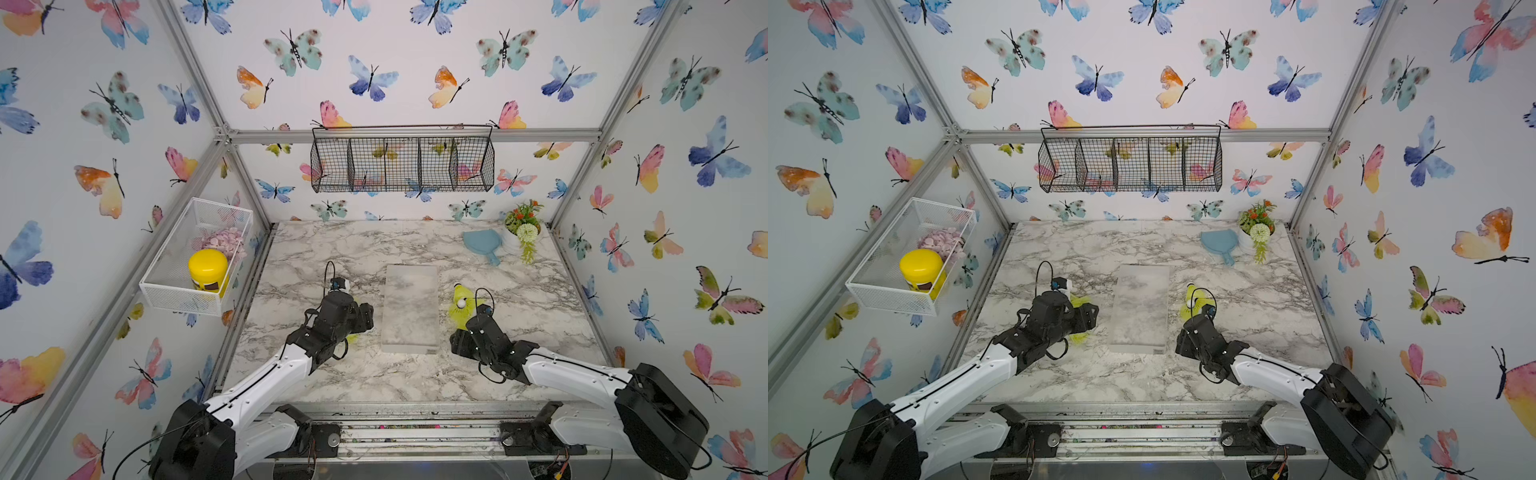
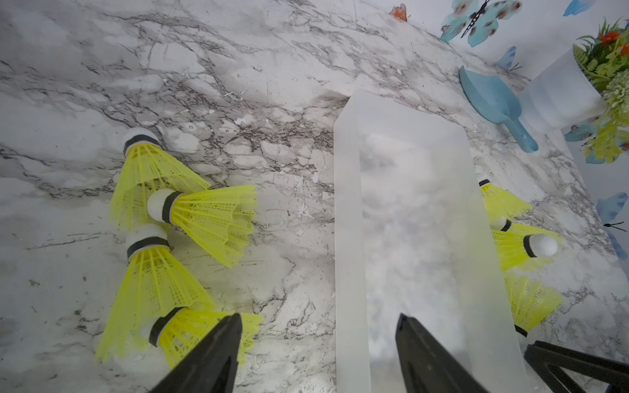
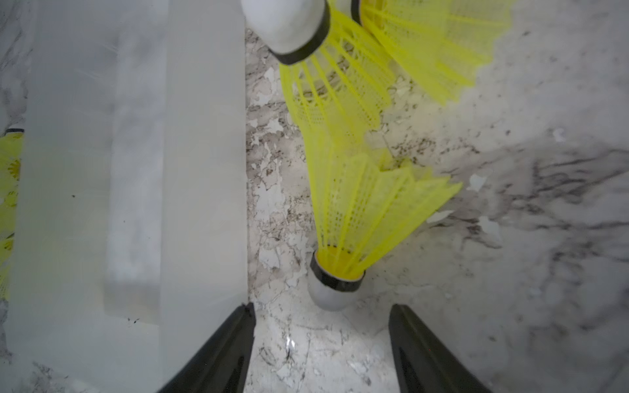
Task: Put the shuttlecocks into the storage box
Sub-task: Pick up the shuttlecock at the center of the board.
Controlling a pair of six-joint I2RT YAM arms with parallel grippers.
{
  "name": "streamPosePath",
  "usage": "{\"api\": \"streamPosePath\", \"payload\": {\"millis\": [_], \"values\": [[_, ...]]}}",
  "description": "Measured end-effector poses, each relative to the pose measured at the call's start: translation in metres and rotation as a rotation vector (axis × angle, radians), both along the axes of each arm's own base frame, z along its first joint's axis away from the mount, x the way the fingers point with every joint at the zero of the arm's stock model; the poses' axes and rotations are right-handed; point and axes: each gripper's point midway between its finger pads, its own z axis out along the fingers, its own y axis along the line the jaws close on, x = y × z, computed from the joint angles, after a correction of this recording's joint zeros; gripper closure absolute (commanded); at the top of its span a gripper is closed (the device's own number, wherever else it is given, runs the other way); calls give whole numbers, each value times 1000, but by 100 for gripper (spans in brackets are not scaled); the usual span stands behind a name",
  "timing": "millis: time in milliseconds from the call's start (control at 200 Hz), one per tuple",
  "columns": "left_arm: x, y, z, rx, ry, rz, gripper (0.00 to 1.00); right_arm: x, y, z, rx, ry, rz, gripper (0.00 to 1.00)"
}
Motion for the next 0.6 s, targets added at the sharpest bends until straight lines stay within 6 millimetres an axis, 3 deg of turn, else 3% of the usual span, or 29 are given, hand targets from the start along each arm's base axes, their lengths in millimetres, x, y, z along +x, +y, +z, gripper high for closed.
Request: {"api": "streamPosePath", "payload": {"millis": [165, 601], "values": [[0, 0, 0, -1, 0, 0, 23, 5, 2, -8, -39, 7, -27, 35], [-1, -2, 0, -10, 3, -11, 24, 12, 0, -18, -114, -14, -61, 51]]}}
